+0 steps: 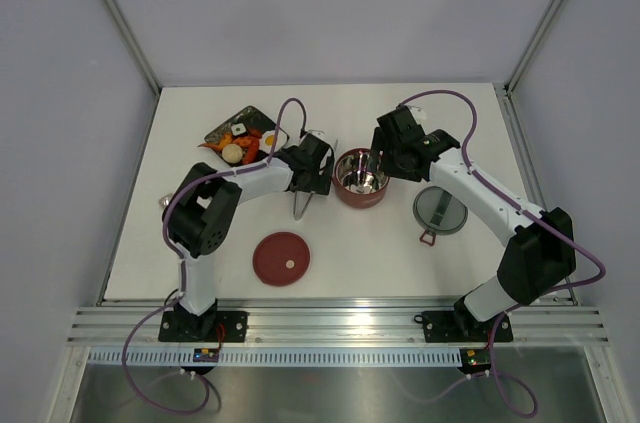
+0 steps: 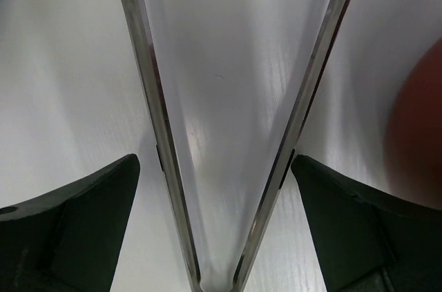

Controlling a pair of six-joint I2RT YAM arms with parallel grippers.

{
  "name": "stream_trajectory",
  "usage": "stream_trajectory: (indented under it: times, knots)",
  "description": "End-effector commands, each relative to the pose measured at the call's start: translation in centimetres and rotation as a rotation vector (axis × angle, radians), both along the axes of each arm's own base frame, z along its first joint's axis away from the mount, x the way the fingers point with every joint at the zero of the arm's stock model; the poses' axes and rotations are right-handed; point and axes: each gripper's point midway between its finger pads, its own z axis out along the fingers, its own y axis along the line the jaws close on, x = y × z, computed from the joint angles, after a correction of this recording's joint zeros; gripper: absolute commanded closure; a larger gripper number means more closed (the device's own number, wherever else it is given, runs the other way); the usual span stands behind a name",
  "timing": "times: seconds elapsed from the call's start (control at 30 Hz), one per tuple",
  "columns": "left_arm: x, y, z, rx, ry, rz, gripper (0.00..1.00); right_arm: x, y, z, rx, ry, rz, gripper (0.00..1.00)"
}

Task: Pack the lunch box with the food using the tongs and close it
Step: Pick up the clamp at the center of the board, then pick up the fake food from the plate.

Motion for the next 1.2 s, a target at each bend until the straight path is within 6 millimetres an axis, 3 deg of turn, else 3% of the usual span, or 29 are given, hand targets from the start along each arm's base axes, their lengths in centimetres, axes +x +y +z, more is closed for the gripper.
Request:
stream_trajectory:
  times: [0.0,0.13,0.33,0.5,0.57,0.77,0.87,1.0,1.17]
  knots:
    - [0.7,-0.8,-0.5,-0.03,-0.006,0.01,0.03,0.0,0.4,1.1,0.018,-0.032,0.019,0.18]
    - [0.7,-0.8,-0.9,-0.028,-0.002,0.016,0.13,0.0,0.4,1.0,0.018,-0.027,0.019,0.18]
    - [0.2,0.0,-0.3,-0.02,-0.01,0.023,0.49,0.0,0.3,1.1,0.02,-0.028,0.016,0.18]
    - [0.3,0.5,2.5,-0.01,-0.054,0.016,0.72,-0.1,0.3,1.0,0.021,-0.024,0.016,0.18]
    - [0.5,0.7,5.0,-0.003,-0.088,0.002,0.81,-0.1,0.3,1.2,0.022,-0.029,0.014,0.18]
    - [-0.3,1.5,12.4,0.001,-0.16,-0.098,0.85,-0.2,0.1,1.6,0.022,-0.042,0.011,0.18]
    - [-1.5,2.4,14.8,0.016,-0.163,-0.123,0.84,-0.2,0.1,1.5,0.021,-0.04,0.012,0.18]
    - [-3.5,3.2,16.0,0.021,-0.118,-0.153,0.76,0.0,0.4,1.2,0.027,-0.034,0.022,0.18]
    - [-6.1,3.6,14.5,-0.02,-0.018,-0.121,0.69,0.0,0.5,1.0,0.022,-0.029,0.029,0.18]
